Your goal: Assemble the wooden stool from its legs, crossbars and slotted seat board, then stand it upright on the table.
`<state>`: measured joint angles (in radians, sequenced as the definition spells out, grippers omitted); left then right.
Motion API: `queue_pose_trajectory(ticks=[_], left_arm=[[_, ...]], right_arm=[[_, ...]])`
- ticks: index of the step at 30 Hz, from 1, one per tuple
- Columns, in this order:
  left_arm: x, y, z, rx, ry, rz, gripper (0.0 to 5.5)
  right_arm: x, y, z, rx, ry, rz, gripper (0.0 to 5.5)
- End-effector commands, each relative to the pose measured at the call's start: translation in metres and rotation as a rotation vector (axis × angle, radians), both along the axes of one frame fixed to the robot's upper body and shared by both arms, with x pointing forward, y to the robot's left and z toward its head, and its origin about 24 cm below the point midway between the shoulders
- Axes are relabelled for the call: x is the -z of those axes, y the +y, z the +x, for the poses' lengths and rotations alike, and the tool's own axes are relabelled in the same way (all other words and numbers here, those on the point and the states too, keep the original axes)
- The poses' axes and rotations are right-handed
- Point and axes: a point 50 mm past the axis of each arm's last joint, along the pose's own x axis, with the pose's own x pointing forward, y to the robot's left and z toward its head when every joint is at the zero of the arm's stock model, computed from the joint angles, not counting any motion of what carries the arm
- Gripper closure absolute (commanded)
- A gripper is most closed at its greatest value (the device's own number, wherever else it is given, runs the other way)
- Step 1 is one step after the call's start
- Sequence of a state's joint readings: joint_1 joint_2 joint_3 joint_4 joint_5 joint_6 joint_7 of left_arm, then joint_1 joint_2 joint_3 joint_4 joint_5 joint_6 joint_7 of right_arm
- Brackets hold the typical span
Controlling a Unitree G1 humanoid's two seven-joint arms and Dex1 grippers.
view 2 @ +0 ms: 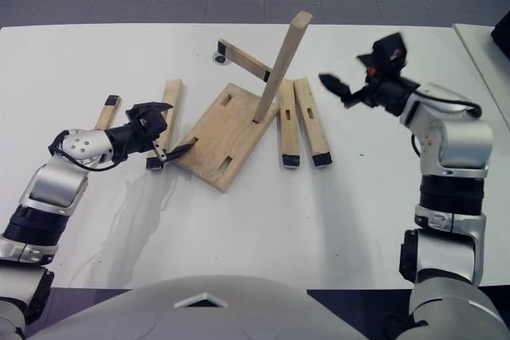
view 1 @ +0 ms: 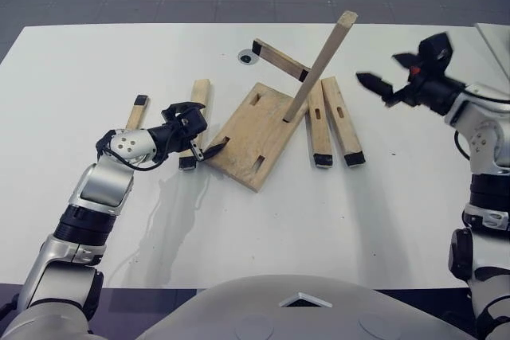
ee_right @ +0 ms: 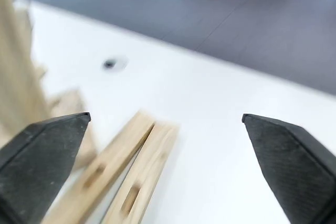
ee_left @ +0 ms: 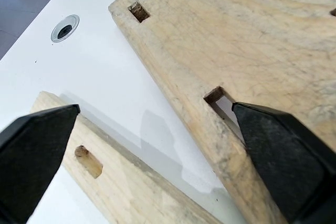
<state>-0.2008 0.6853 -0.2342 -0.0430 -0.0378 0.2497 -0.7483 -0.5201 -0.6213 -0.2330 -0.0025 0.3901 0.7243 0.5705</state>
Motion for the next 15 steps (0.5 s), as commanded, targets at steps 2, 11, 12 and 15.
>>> queue_pose_trajectory(ticks=[2,11,12,15], left_arm=[[0.033,0.013,-0.014,-0.054,0.144,0.099,0.1],[0.033,0.009,-0.013,-0.042,0.147,0.095,0.1],[0.033,0.01,-0.013,-0.043,0.146,0.097,0.1],[0.033,0.01,-0.013,-0.044,0.148,0.097,0.1]], right_arm=[[-0.098,0.018,0.011,0.023,-0.395,0.204,0.11],[-0.103,0.079,0.038,-0.151,-0.376,0.386,0.11],[-0.09,0.08,0.041,-0.146,-0.339,0.386,0.11],[-0.053,0.089,0.044,-0.153,-0.226,0.378,0.11]])
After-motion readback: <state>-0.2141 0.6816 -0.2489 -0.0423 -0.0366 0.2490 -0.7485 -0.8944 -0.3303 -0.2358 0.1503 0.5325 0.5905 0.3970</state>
